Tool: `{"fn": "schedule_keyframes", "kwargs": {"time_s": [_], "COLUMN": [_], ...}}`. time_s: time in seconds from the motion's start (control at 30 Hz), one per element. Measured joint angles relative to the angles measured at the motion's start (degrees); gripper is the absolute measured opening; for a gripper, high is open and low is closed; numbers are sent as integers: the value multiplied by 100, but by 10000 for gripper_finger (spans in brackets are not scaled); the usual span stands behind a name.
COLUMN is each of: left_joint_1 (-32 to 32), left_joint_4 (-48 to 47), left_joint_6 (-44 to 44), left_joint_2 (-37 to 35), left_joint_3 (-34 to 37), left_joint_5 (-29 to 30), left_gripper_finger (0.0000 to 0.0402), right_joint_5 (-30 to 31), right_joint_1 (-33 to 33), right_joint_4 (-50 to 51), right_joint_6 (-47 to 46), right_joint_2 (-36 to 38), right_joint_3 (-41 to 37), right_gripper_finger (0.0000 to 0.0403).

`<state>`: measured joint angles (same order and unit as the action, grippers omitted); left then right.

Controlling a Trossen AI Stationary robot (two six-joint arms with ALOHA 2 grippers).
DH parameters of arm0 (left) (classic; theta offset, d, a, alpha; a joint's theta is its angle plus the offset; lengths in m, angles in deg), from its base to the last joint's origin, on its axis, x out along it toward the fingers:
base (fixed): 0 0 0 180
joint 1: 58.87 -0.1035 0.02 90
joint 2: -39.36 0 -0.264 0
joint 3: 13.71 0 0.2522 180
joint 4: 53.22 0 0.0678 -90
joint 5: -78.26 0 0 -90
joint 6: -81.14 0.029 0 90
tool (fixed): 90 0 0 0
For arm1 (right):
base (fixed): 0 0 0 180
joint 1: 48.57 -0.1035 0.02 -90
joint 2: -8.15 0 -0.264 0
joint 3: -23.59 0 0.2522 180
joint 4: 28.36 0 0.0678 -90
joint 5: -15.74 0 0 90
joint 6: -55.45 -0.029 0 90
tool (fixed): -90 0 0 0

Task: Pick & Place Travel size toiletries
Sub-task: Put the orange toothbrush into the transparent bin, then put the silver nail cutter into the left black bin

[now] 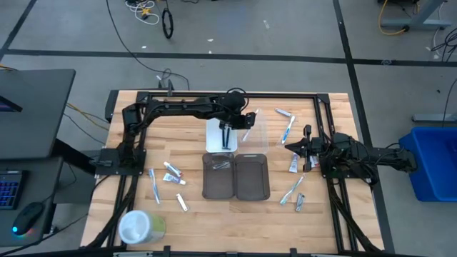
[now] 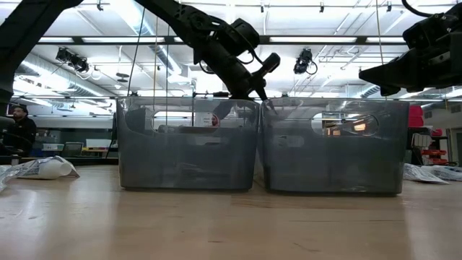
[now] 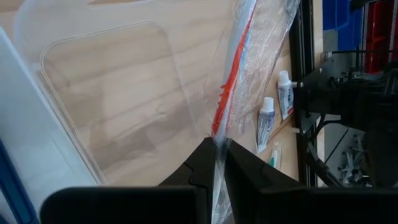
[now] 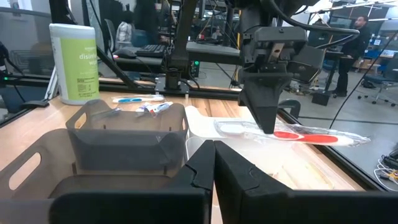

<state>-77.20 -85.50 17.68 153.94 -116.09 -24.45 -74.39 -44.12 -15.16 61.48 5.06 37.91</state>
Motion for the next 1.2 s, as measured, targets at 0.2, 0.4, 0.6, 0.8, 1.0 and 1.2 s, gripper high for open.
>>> {"fn": "schedule_keyframes", "kwargs": {"time_s": [0.2, 0.4, 0.6, 0.8, 1.0, 1.2], "left_joint_1": [0, 2, 0, 0, 2, 0], "left_joint_4": [2, 6, 34, 66, 198, 213], "left_joint_6": [-73, -74, -38, -25, 74, 154], "left_joint_2": [0, 0, 0, 0, -5, -79], "left_joint_3": [0, 0, 0, 0, -7, -11], "left_joint_5": [58, 64, 64, 64, 180, 197], "left_gripper_finger": [84, 147, 176, 178, 178, 152], "right_joint_5": [-2, -2, -2, -2, -1, 0], "right_joint_1": [1, 0, 0, 0, -1, 0], "right_joint_4": [0, 0, 0, 0, 0, 1], "right_joint_6": [-2, 0, 0, 0, 0, 0], "right_joint_2": [0, 0, 1, 0, 2, 2], "right_joint_3": [0, 0, 1, 0, 1, 0], "right_gripper_finger": [14, 13, 13, 13, 14, 14]}}
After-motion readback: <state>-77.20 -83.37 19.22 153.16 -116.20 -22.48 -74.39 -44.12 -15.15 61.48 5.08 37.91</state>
